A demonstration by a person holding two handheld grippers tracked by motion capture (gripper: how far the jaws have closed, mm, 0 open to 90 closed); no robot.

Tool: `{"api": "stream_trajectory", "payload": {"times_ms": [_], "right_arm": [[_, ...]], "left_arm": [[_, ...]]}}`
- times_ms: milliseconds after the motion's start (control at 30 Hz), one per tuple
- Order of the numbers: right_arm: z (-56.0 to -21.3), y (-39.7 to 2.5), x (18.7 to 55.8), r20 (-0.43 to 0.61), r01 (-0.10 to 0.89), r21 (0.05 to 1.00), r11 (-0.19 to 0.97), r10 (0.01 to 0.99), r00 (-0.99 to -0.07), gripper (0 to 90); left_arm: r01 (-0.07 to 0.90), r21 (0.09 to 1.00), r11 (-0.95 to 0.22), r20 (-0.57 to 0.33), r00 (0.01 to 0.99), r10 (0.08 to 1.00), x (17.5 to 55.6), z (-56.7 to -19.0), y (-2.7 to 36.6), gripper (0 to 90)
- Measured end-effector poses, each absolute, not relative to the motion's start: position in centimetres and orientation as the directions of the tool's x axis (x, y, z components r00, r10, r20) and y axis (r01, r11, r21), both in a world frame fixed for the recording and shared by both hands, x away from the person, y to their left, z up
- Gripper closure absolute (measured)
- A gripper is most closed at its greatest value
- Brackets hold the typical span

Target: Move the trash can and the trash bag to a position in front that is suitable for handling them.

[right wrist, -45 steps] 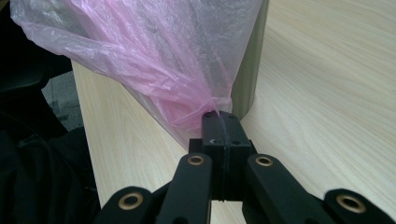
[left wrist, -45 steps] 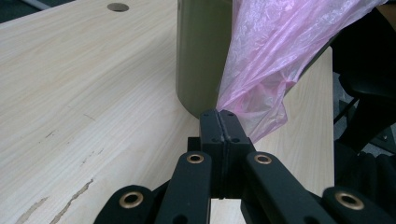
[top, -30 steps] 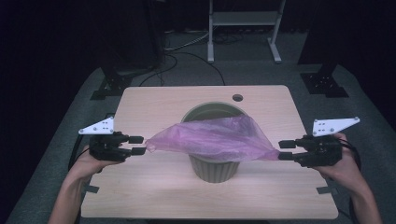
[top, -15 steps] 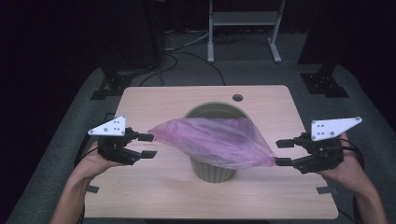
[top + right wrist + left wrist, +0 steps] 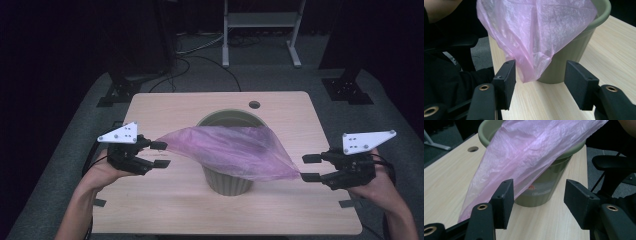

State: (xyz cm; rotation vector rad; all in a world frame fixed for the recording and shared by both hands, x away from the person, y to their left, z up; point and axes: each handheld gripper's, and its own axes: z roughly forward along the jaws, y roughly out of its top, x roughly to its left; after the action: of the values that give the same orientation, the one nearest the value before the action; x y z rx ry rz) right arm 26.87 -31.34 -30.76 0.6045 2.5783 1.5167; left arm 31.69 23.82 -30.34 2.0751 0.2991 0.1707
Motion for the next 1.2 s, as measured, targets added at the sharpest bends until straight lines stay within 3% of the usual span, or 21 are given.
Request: {"api": "stream_trajectory", "payload": {"times_ms": [300,733,833,1000,1133,1200], "right_arm": [[-29.7,-31.9,26.4,0.107,0.275,0.87,0.408,0.388,-0.915,42.1],[-28.5,-25.2,30.7,0.068,0.24,0.848,0.472,0.352,-0.933,42.6],[-28.9,-23.9,31.5,0.068,0.252,0.828,0.5,0.357,-0.932,53.5],[-29.2,-23.3,32.2,0.077,0.282,0.814,0.508,0.388,-0.919,79.6],[-29.2,-23.5,32.3,0.098,0.305,0.809,0.503,0.396,-0.913,89.4],[-29.1,-23.6,32.3,0.104,0.31,0.808,0.501,0.397,-0.912,90.0]], "left_arm": [[0.124,0.87,-0.477,0.017,0.96,0.281,31.6,-29.6,23.5,38.7],[0.107,0.88,-0.462,0.024,0.963,0.269,34.5,-28.0,21.3,37.8],[0.118,0.871,-0.477,0.015,0.964,0.266,35.5,-28.2,20.4,39.6],[0.082,0.867,-0.492,0.032,0.975,0.218,35.9,-28.7,19.2,53.8],[0.068,0.853,-0.518,0.039,0.98,0.194,36.0,-29.2,18.5,79.9],[0.07,0.861,-0.505,0.034,0.98,0.195,36.1,-29.1,18.5,86.4]]}}
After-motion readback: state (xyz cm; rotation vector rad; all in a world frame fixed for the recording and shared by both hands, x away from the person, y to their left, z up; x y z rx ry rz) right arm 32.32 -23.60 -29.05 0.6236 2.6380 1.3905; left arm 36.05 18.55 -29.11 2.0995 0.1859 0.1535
